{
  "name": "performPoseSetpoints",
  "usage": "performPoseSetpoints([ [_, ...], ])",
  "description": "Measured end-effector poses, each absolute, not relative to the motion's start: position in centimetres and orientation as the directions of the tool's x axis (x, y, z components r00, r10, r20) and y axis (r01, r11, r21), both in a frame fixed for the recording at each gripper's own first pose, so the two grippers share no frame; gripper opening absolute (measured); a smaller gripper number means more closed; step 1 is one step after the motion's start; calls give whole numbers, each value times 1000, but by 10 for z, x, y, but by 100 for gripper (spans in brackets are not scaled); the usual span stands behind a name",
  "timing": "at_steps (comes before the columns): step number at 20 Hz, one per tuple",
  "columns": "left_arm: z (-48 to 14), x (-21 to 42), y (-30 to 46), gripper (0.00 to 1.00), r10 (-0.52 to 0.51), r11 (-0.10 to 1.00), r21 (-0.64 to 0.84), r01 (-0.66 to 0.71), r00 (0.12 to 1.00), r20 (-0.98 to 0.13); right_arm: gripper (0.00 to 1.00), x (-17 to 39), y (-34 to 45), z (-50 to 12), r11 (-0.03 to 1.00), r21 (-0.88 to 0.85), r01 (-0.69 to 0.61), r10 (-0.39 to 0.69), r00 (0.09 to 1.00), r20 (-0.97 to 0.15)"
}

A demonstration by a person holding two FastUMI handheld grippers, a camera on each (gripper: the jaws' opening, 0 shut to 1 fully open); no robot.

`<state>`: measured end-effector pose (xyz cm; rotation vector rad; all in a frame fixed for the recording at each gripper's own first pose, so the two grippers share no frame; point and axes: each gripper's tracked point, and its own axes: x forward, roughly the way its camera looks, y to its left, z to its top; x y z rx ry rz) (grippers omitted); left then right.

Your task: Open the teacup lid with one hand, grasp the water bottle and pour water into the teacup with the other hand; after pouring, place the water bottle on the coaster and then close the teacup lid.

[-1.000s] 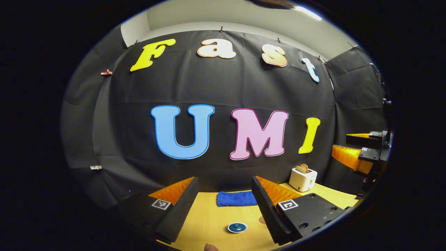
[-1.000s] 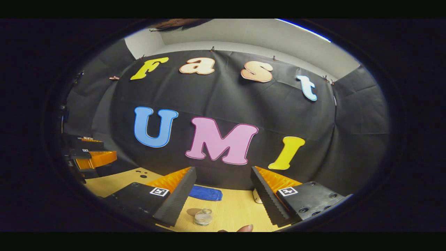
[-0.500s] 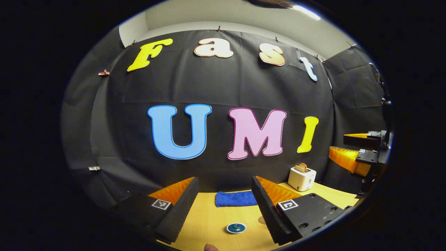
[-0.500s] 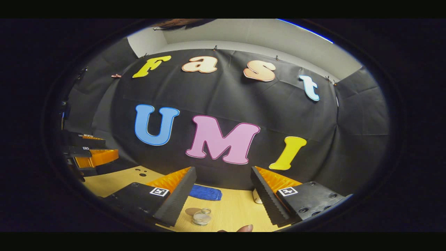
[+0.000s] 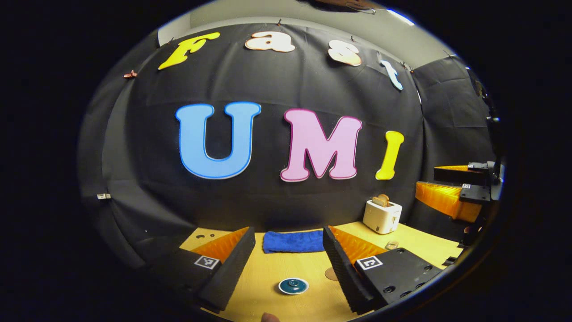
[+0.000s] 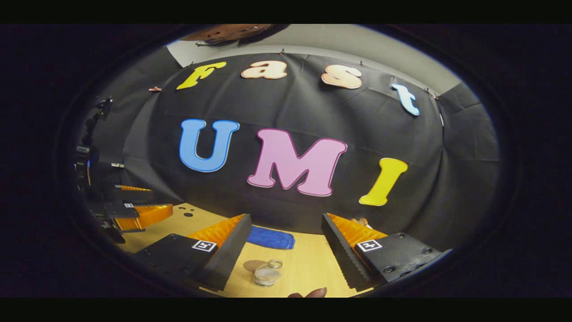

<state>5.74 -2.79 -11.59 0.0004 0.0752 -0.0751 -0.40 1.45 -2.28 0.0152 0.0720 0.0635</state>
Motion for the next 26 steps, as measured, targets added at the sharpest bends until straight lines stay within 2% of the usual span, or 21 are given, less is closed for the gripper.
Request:
performPoseSetpoints([
  [6,-231,99,-34,94,-54,998,4,55,990,-127,96,-10,17,-37,997,7,-71,71,992,-107],
  [8,-270,109,-34,92,-34,999,-7,33,988,-152,96,-10,16,-40,997,-7,-79,78,990,-114],
  [10,-307,120,-37,84,-28,1000,-13,26,981,-190,96,-11,17,-44,997,5,-82,82,989,-126],
  [13,-332,129,-43,75,-26,1000,6,28,979,-203,96,-16,21,-51,997,19,-76,78,985,-154],
  [17,-352,137,-52,75,-46,999,12,50,971,-234,96,-20,20,-57,997,15,-71,72,983,-170],
  [19,-360,140,-53,65,-43,999,11,47,965,-260,98,-22,17,-58,998,10,-65,66,982,-178],
  [20,-364,140,-53,65,-42,999,5,45,962,-271,98,-22,18,-59,998,12,-64,65,981,-181],
  [22,-365,140,-53,49,-38,999,14,43,960,-276,98,-23,18,-61,998,13,-60,61,981,-187],
  [24,-367,142,-53,45,-33,999,24,42,959,-280,98,-24,18,-64,998,14,-59,60,980,-191],
  [26,-368,139,-54,35,-27,998,43,40,960,-278,96,-26,18,-67,998,21,-58,61,977,-204],
])
